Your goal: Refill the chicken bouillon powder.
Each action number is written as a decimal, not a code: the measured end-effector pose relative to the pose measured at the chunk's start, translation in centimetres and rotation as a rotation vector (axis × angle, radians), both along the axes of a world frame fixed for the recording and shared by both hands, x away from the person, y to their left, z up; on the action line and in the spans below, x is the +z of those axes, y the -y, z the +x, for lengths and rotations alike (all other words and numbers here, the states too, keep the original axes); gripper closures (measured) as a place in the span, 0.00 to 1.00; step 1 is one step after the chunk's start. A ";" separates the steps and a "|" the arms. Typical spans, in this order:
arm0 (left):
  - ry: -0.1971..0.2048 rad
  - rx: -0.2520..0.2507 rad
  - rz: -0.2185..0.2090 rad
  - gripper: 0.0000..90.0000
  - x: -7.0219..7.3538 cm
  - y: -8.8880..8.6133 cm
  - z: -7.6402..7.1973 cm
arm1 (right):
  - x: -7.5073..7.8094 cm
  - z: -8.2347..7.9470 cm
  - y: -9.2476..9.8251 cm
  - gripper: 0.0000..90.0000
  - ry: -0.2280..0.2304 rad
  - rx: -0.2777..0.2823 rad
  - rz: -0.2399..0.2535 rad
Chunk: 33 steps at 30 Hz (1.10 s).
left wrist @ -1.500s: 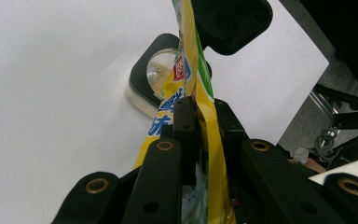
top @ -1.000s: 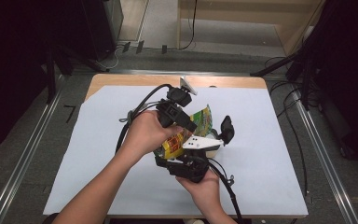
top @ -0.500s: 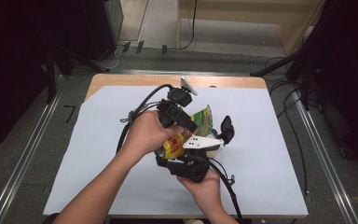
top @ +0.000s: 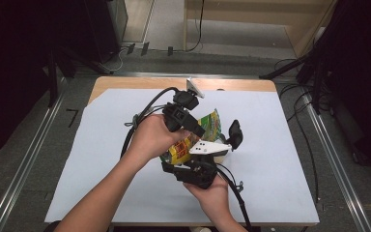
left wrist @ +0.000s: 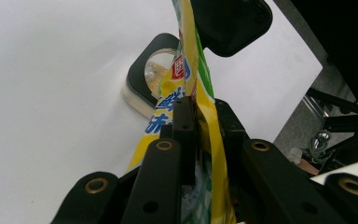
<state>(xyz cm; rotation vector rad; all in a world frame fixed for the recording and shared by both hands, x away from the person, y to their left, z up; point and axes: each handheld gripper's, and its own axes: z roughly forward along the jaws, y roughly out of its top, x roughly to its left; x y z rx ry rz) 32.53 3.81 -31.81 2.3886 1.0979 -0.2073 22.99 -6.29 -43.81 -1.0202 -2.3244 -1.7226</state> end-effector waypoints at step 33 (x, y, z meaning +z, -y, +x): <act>-0.005 -0.006 -0.004 0.91 0.0 0.2 -0.1 | -0.1 -0.1 0.0 0.75 -0.003 -0.001 0.000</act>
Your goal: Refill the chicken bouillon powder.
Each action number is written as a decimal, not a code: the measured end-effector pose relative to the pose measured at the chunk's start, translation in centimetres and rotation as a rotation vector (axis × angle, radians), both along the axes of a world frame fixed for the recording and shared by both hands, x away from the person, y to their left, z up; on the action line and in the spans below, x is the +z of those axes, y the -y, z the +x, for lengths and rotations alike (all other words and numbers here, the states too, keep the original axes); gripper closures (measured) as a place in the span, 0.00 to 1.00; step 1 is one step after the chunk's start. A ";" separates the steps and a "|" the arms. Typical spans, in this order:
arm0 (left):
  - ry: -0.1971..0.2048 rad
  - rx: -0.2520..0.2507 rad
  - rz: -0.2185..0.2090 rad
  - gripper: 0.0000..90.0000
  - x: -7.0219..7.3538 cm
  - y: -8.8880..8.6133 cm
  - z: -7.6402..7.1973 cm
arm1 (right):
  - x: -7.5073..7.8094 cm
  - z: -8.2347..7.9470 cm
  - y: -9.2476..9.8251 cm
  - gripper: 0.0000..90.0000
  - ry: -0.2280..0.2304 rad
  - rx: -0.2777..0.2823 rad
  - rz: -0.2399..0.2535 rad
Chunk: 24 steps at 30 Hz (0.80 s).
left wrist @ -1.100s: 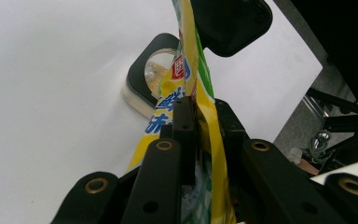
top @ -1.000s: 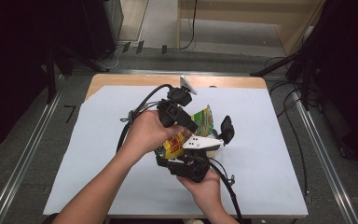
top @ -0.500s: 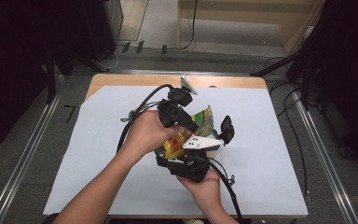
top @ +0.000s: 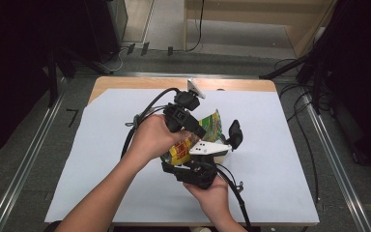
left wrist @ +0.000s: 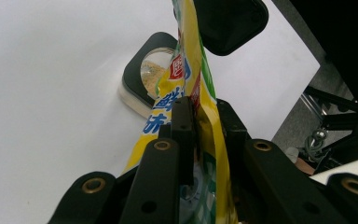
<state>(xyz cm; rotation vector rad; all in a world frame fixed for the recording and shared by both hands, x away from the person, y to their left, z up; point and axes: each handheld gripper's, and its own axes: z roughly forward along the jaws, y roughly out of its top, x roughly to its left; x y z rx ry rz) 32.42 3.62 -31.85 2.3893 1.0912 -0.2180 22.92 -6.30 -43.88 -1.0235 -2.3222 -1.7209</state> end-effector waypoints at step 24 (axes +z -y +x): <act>0.000 -0.009 0.001 0.90 0.0 0.2 -0.2 | -0.1 -0.1 -0.1 0.76 0.001 -0.002 -0.001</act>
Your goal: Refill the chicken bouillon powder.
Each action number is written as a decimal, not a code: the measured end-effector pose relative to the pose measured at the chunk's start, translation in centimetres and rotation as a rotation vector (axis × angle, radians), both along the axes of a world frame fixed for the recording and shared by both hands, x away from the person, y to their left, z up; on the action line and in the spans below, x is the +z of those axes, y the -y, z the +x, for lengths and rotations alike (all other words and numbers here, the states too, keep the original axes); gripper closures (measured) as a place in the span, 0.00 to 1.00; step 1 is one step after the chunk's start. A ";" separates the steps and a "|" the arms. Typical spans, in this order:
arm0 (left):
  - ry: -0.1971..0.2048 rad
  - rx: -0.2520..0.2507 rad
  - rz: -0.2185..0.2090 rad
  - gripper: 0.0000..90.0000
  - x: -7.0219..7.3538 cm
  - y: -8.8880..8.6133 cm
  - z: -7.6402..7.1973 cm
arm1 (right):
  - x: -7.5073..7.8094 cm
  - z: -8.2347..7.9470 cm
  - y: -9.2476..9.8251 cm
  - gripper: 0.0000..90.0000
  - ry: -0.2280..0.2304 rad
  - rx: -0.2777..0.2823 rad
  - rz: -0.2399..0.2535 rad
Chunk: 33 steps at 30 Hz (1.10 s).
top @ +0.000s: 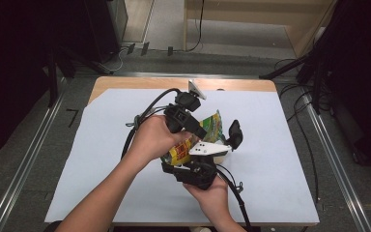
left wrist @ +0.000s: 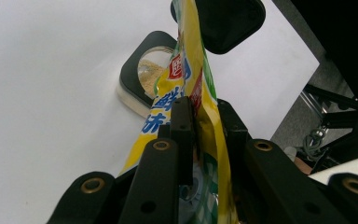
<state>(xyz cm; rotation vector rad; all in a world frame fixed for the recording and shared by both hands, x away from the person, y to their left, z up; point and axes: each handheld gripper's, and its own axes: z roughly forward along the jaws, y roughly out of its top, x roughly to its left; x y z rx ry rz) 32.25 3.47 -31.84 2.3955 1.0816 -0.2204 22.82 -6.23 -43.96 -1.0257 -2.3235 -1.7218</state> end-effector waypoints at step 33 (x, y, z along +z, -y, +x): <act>-0.011 -0.001 -0.001 0.91 -0.3 0.3 0.3 | 0.3 -0.1 0.2 0.75 0.009 -0.010 0.010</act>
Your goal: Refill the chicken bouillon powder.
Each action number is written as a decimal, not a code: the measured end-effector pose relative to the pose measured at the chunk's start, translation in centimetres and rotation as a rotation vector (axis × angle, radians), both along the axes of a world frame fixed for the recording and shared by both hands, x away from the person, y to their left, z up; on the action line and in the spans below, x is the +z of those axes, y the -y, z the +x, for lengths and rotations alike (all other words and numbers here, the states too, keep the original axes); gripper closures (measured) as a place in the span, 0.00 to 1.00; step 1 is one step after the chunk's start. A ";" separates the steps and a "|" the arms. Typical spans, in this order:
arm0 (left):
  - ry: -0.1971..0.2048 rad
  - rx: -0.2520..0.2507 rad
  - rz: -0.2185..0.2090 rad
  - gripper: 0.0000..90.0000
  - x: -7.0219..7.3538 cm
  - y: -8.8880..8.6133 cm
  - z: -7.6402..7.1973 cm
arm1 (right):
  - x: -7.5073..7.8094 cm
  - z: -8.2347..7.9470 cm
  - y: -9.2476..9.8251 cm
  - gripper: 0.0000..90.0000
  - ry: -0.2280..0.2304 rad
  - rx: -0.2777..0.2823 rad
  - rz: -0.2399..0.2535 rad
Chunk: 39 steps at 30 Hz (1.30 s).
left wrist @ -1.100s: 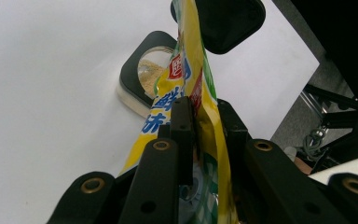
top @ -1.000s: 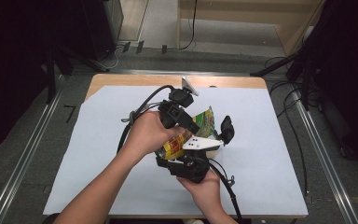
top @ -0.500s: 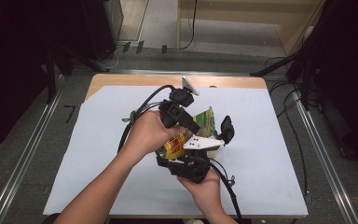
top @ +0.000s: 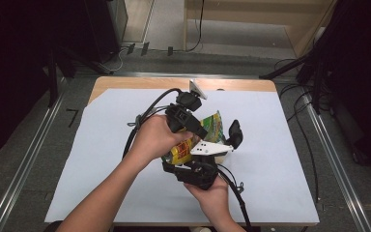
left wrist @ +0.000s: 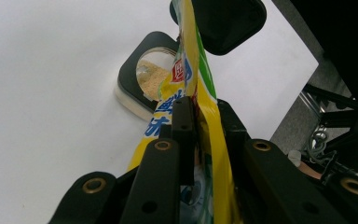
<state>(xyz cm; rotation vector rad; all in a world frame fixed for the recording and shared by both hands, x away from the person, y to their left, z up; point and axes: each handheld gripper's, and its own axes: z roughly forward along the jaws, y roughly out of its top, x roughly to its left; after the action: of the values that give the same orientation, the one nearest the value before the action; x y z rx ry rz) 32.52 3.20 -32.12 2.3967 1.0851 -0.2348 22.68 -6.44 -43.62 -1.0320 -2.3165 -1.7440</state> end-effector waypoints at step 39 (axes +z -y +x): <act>0.042 -0.001 -0.012 0.95 0.1 -0.4 0.7 | 0.0 0.2 0.8 0.76 0.022 0.003 0.008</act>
<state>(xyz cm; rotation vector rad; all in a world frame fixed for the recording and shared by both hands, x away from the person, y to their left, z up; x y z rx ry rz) 33.18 3.59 -32.01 2.3808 1.0605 -0.1905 22.90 -7.25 -43.64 -1.0129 -2.3207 -1.7707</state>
